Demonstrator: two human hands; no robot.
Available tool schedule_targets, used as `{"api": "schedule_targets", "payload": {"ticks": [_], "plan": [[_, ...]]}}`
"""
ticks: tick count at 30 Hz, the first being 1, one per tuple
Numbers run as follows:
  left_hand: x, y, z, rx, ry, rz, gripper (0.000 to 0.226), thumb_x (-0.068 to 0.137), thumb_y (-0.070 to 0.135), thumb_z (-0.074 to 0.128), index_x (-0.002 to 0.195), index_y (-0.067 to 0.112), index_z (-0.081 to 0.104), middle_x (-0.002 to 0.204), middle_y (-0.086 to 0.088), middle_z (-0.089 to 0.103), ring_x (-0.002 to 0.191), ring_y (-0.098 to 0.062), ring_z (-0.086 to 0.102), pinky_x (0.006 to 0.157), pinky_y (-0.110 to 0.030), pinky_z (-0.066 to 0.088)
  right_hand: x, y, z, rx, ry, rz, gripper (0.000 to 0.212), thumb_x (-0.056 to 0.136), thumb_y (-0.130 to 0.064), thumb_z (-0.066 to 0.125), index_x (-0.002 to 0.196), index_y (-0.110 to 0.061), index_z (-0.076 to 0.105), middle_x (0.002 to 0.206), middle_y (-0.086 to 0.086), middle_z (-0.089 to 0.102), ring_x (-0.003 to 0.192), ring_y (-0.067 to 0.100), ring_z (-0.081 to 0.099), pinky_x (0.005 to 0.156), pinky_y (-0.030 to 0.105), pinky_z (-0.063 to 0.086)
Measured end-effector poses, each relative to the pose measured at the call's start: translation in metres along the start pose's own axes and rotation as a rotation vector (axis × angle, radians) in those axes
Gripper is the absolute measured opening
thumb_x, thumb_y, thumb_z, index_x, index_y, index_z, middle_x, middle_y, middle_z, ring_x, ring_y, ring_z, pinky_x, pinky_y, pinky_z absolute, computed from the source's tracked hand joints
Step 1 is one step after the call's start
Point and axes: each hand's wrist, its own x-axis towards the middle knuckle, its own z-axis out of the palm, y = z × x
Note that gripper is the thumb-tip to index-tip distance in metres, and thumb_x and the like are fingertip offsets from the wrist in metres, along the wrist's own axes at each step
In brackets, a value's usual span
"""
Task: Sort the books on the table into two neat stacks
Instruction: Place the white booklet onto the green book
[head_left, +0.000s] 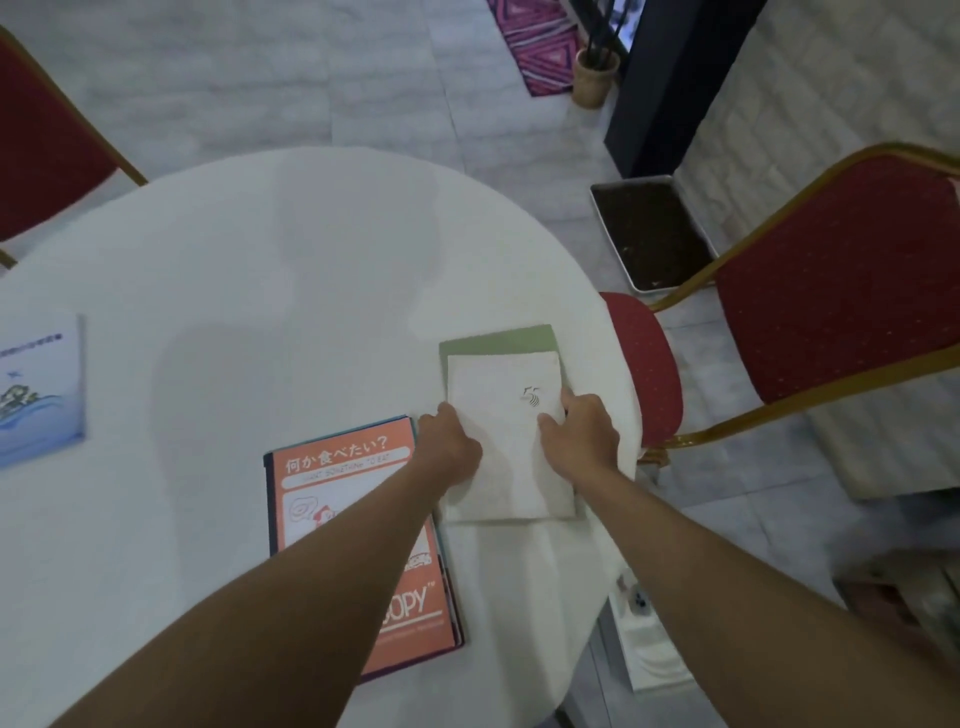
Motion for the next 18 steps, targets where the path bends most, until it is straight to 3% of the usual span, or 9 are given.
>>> {"api": "schedule_targets", "payload": {"ticks": [5,9,14,18], "plan": [[-0.008,-0.020,-0.004,0.079,0.005,0.002,0.049,0.096,0.008,0.049,0.143,0.004,0.035,0.141,-0.018,0.042,0.132,-0.034,0.042,0.107,-0.040,0.044,-0.027,-0.003,0.013,-0.005,-0.020,0.004,0.045,0.096,-0.028,0.056,0.136,-0.009,0.053,0.123,0.013,0.053,0.109,0.034,0.059,0.090,0.037,0.048],[-0.012,-0.021,-0.001,0.101,0.044,0.042,0.042,0.099,0.016,0.050,0.138,0.003,0.040,0.135,-0.016,0.050,0.123,-0.030,0.051,0.090,-0.030,0.046,-0.017,-0.007,0.003,-0.021,-0.044,-0.018,0.037,0.094,-0.024,0.057,0.127,-0.008,0.060,0.118,0.015,0.058,0.111,0.035,0.055,0.092,0.042,0.051],[-0.012,-0.023,0.004,0.148,0.069,0.102,0.065,0.102,0.029,0.048,0.154,0.003,0.019,0.155,-0.015,0.033,0.138,-0.034,0.042,0.106,-0.037,0.043,-0.003,-0.009,0.001,-0.032,-0.034,-0.011,0.030,0.095,-0.019,0.055,0.123,-0.010,0.060,0.123,0.015,0.046,0.109,0.035,0.055,0.088,0.035,0.048],[-0.012,-0.023,0.005,0.171,0.066,0.135,0.069,0.103,0.031,0.043,0.156,0.006,0.008,0.159,-0.018,0.022,0.139,-0.035,0.040,0.105,-0.039,0.044,-0.005,-0.001,0.011,-0.010,-0.032,0.005,0.043,0.101,-0.020,0.046,0.142,-0.010,0.045,0.129,0.013,0.036,0.103,0.031,0.056,0.083,0.030,0.042]]}}
